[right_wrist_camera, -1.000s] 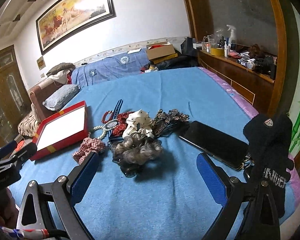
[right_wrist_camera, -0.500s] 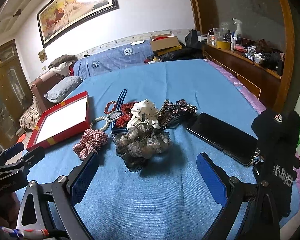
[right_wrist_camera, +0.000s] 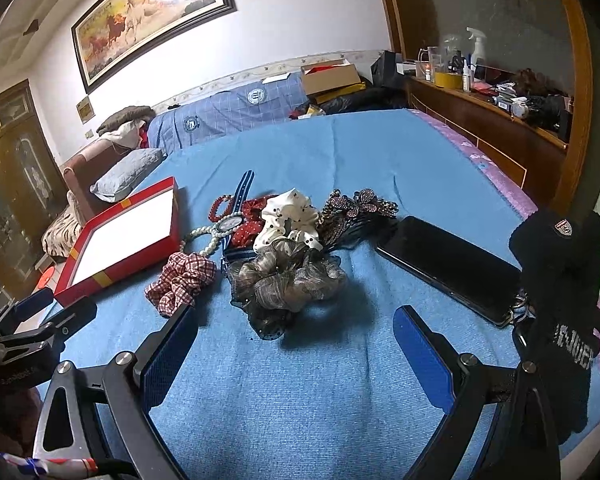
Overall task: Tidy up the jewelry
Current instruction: 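Move both grippers toward the pile of scrunchies beside the red box, then grasp the plaid scrunchie with left gripper while right grasps grey sheer scrunchie, then carry both scrunchies into the red box and open both grippers, then grasp the white polka-dot scrunchie with the left gripper, then grasp the dark claw hair clip with the right gripper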
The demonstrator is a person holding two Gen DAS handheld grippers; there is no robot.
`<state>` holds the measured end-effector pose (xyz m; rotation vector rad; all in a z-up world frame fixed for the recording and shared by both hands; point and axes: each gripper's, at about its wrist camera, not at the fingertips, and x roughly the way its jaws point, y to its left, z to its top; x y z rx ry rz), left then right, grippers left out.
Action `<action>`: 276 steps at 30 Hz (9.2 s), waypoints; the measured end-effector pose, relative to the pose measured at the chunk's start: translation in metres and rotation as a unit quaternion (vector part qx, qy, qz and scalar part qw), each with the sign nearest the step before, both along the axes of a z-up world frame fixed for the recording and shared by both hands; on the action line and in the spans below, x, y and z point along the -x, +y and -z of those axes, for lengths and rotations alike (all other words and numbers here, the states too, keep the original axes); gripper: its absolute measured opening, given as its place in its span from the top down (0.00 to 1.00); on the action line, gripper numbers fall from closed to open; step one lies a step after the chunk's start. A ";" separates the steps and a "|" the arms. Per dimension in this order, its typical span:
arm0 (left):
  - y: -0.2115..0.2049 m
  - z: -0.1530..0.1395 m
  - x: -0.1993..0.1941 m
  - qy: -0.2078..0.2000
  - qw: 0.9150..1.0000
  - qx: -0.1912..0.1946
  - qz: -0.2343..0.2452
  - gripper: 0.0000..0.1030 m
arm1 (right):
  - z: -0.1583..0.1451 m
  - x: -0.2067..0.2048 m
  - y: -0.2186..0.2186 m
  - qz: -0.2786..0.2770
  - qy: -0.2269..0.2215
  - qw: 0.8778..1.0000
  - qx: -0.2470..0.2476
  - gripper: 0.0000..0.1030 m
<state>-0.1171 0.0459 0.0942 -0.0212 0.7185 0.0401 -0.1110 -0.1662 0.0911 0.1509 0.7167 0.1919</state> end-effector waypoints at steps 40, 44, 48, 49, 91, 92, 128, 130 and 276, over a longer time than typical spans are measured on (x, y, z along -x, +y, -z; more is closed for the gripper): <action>0.003 0.039 -0.040 0.061 0.998 0.019 0.010 0.00 | 0.016 -0.027 0.004 -0.014 0.032 0.999 -0.002 0.03; 0.005 0.047 -0.057 0.084 0.996 0.039 0.016 0.00 | 0.018 -0.035 0.003 -0.013 0.036 0.999 -0.003 0.03; 0.000 0.055 -0.071 0.099 0.994 0.036 0.020 0.00 | 0.020 -0.043 0.003 -0.016 0.039 0.999 0.000 0.03; -0.002 0.057 -0.074 0.102 0.994 0.034 0.021 0.00 | 0.021 -0.045 0.003 -0.017 0.041 0.999 -0.001 0.03; -0.017 0.053 -0.094 0.087 0.995 0.033 0.045 0.81 | 0.039 -0.059 0.017 -0.080 0.061 0.995 -0.007 0.76; -0.017 0.050 -0.093 0.083 0.995 0.034 0.044 0.81 | 0.036 -0.057 0.016 -0.081 0.056 0.995 -0.010 0.76; 0.220 0.014 -0.212 0.067 0.982 0.070 -0.159 0.81 | -0.023 -0.240 0.278 -0.235 0.072 0.969 -0.029 0.75; 0.227 0.021 -0.215 0.070 0.981 0.069 -0.164 0.81 | -0.018 -0.252 0.288 -0.232 0.080 0.969 -0.033 0.75; -0.058 0.020 -0.195 0.003 0.992 0.036 0.120 0.84 | 0.020 -0.213 -0.032 -0.049 0.054 0.982 -0.176 0.36</action>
